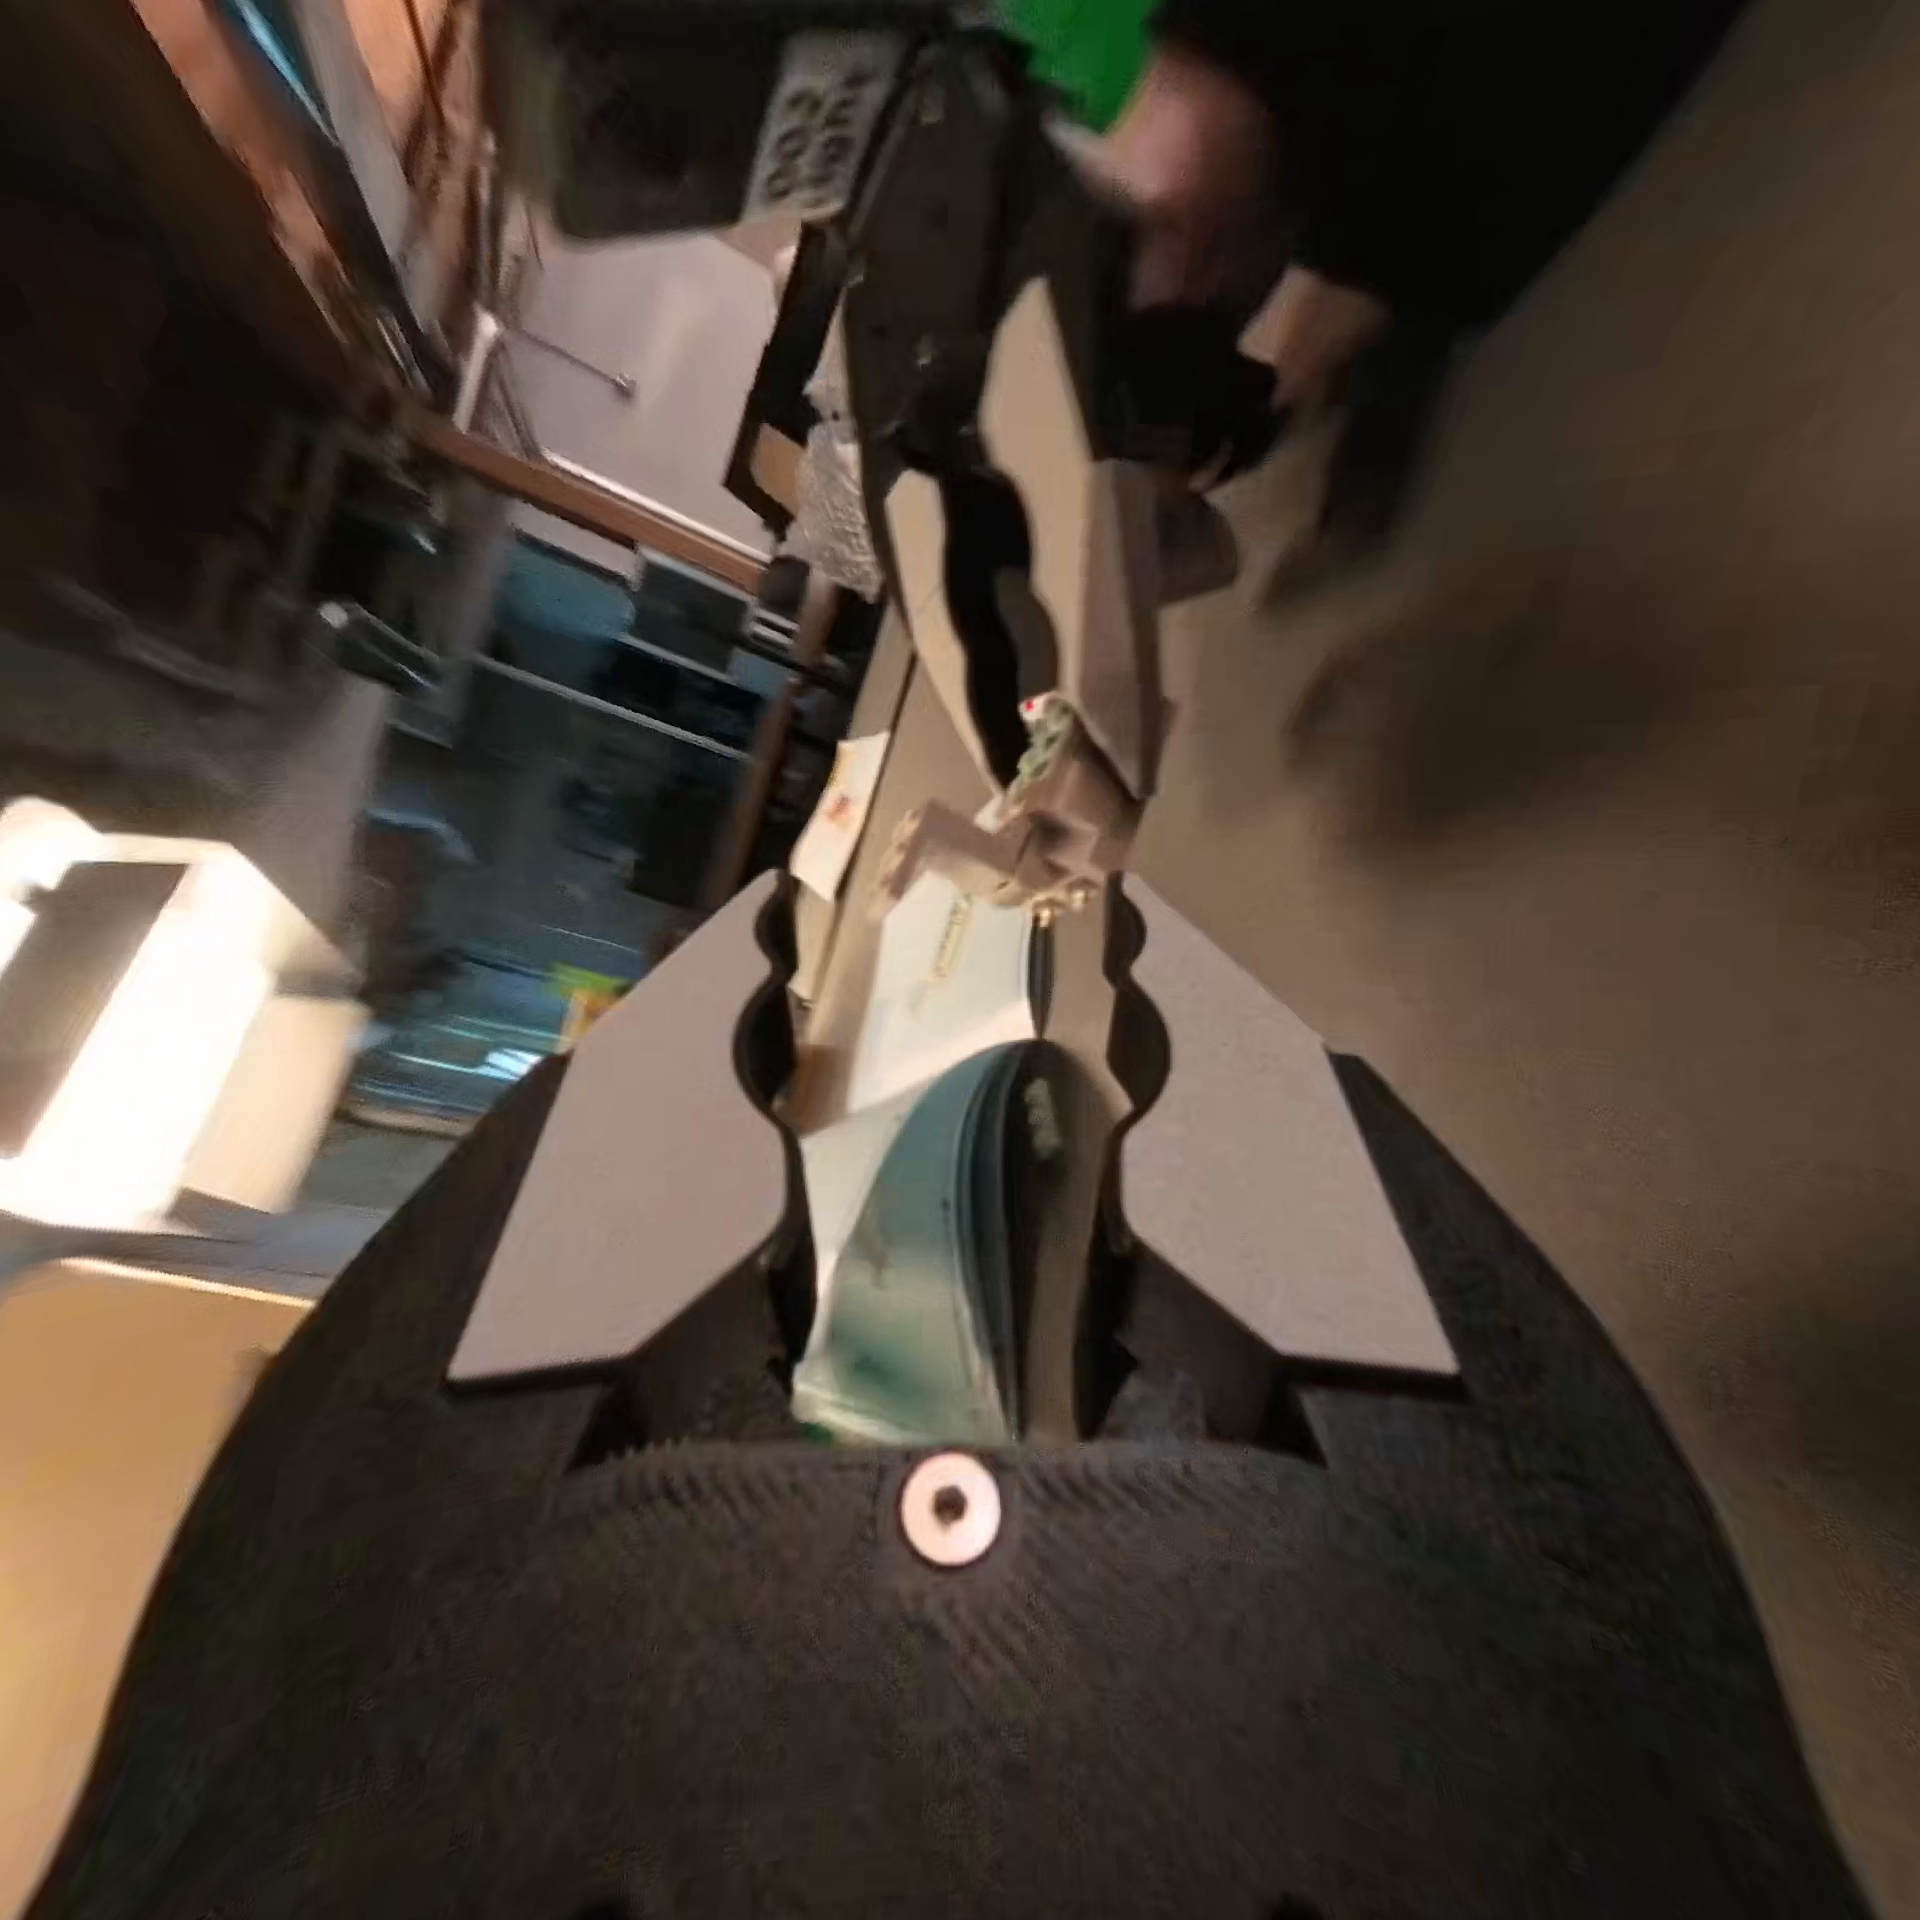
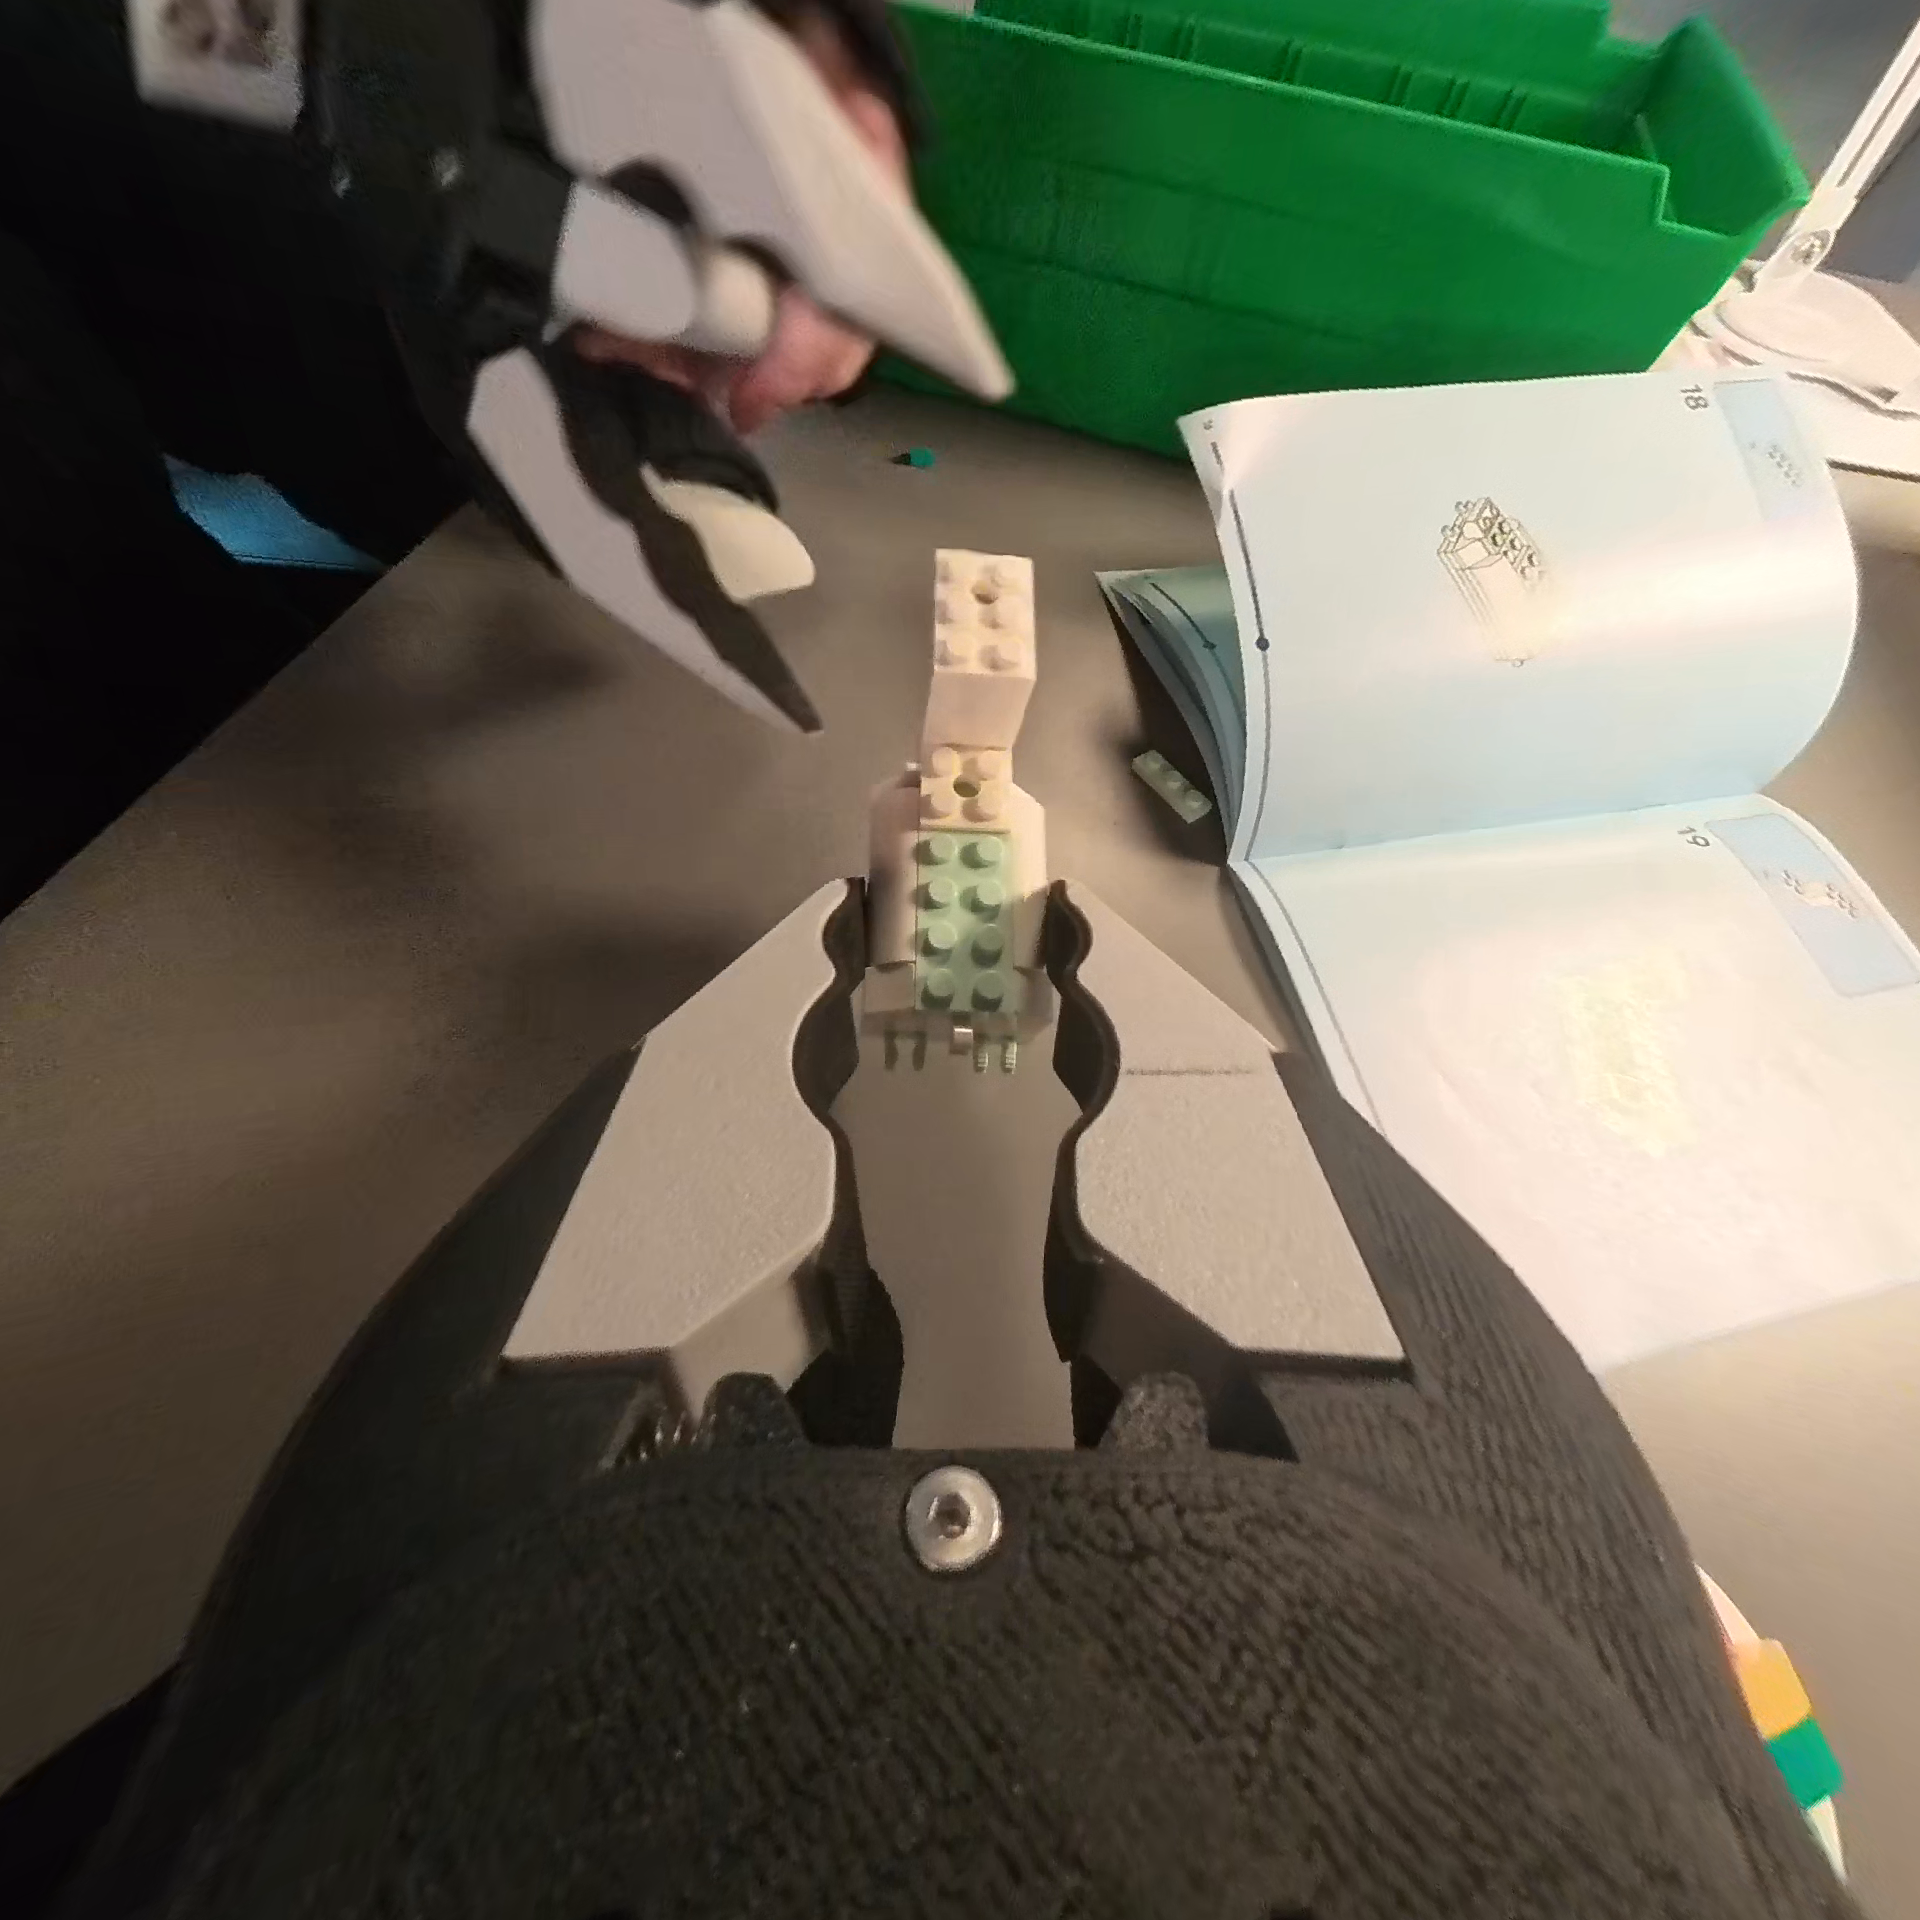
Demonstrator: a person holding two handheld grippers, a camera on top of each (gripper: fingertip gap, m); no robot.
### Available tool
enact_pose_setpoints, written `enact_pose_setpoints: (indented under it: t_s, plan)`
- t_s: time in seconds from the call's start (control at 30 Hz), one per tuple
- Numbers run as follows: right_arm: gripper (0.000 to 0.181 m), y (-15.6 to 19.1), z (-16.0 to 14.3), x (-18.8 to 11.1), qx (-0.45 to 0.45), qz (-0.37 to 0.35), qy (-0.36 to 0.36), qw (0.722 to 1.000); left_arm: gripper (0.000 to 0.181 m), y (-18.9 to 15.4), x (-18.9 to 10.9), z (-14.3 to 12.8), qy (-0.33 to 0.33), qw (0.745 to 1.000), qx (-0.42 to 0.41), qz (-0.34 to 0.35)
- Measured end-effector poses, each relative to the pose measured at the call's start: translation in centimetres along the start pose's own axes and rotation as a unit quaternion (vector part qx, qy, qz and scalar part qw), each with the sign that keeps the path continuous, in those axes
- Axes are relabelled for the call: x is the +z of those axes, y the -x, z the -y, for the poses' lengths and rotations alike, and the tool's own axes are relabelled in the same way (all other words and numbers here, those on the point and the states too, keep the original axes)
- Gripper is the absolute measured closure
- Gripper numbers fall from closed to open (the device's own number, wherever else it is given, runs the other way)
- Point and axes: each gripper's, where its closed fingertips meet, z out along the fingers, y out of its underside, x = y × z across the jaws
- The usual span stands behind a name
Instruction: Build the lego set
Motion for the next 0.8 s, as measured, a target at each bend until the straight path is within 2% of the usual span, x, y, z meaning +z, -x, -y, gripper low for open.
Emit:
enact_pose_setpoints:
  t_s: [0.03, 0.17, 0.27, 0.4, 0.53, 0.7, 0.8]
  plan:
    - [0.148, -0.1, 0.0, 0.0, 0.003, -0.004, 0.000, 1.000, 0.125, -0.6, 0.1, 0.3, 0.005, 0.999, 0.042, 0.005]
    - [0.148, -0.6, -0.1, 0.1, 0.013, -0.019, 0.004, 1.000, 0.128, -2.9, 1.4, 0.1, 0.055, 0.988, 0.147, -0.003]
    - [0.148, -0.7, 0.0, 0.1, 0.018, -0.023, 0.003, 1.000, 0.127, -3.7, 2.8, -0.7, 0.088, 0.978, 0.189, -0.008]
    - [0.148, -0.9, 0.0, 0.1, 0.021, -0.028, 0.002, 0.999, 0.126, -2.9, 4.3, -1.6, 0.130, 0.965, 0.229, 0.004]
    - [0.148, -0.9, 0.0, 0.1, 0.022, -0.029, 0.000, 0.999, 0.129, -2.1, 4.9, -2.4, 0.158, 0.957, 0.244, 0.014]
    - [0.148, -0.9, -0.1, 0.2, 0.022, -0.028, 0.008, 0.999, 0.153, -1.6, 4.9, -2.5, 0.160, 0.956, 0.245, 0.033]
    - [0.148, -0.8, -0.1, 0.3, 0.023, -0.029, 0.010, 0.999, 0.153, -1.6, 4.9, -2.5, 0.159, 0.951, 0.262, 0.031]
